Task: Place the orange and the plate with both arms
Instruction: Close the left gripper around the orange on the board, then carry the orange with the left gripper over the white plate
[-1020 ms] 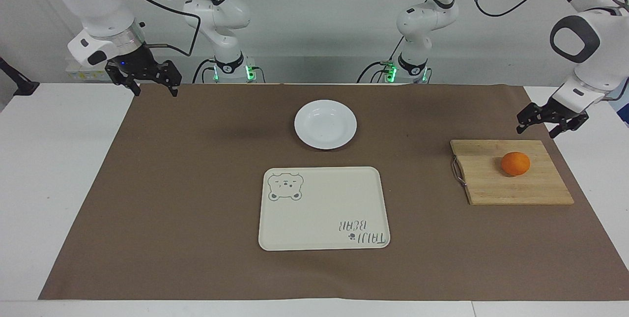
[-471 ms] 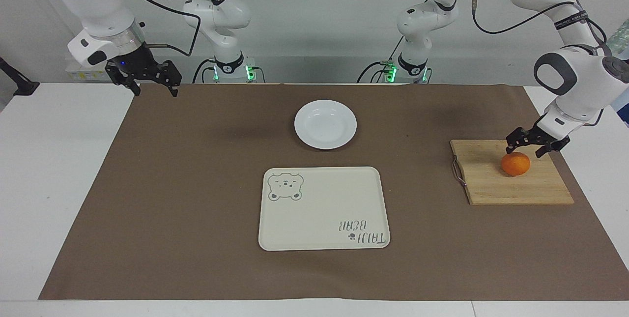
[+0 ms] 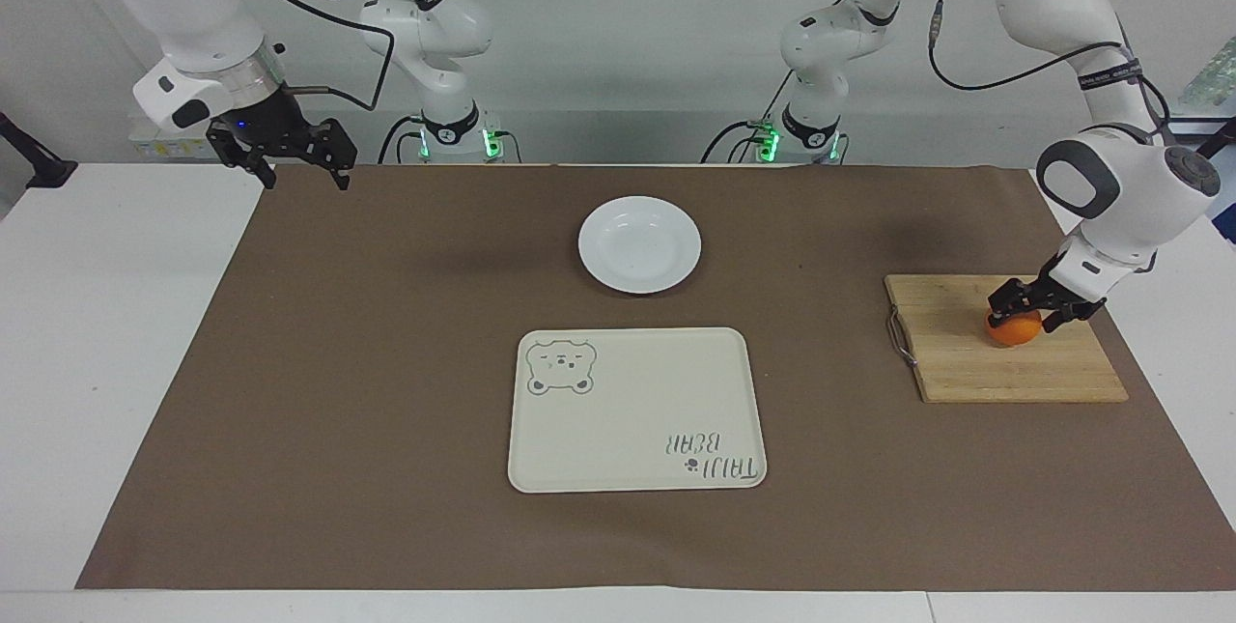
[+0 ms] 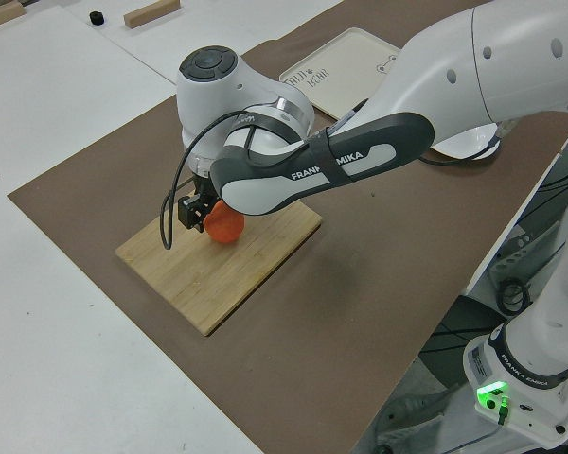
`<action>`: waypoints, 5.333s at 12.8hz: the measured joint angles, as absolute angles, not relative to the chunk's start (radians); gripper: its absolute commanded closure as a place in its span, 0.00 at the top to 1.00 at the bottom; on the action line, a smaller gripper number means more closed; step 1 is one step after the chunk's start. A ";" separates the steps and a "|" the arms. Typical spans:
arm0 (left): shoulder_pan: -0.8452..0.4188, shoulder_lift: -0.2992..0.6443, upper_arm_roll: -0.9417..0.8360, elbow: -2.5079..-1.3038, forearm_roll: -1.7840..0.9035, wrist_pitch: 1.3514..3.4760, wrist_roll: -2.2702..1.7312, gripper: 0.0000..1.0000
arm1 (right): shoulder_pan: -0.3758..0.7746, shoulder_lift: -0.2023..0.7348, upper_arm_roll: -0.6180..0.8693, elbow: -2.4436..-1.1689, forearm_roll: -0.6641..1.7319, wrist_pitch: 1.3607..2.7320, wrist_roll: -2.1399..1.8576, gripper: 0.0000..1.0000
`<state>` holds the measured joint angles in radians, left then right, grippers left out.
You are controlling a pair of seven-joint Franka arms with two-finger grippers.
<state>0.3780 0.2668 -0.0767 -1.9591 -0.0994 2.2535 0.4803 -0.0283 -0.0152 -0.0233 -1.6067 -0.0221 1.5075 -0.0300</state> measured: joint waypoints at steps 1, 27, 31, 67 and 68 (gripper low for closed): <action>0.378 0.267 -0.077 -1.960 -0.100 2.253 0.479 1.00 | -0.028 -0.015 -0.023 -1.607 -0.022 1.508 -0.030 1.00; 0.382 0.201 -0.090 -1.953 -0.100 2.198 0.477 0.00 | -0.028 -0.015 -0.023 -1.607 -0.022 1.508 -0.030 1.00; 0.295 0.102 -0.096 -1.954 -0.100 2.067 0.471 0.00 | -0.028 -0.015 -0.023 -1.607 -0.022 1.508 -0.030 1.00; -0.661 0.139 -0.098 -2.095 -0.305 2.214 -0.236 0.00 | -0.028 -0.015 -0.014 -1.607 -0.022 1.508 -0.030 1.00; -0.661 0.147 -0.098 -2.096 -0.305 2.216 -0.235 0.00 | -0.028 -0.015 -0.014 -1.607 -0.022 1.508 -0.030 1.00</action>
<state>-0.6615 0.1473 -0.0983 -2.0959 -0.3047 2.2161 -0.2354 -0.0277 -0.0152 -0.0142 -1.6067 -0.0221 1.5075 -0.0300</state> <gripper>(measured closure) 0.189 0.000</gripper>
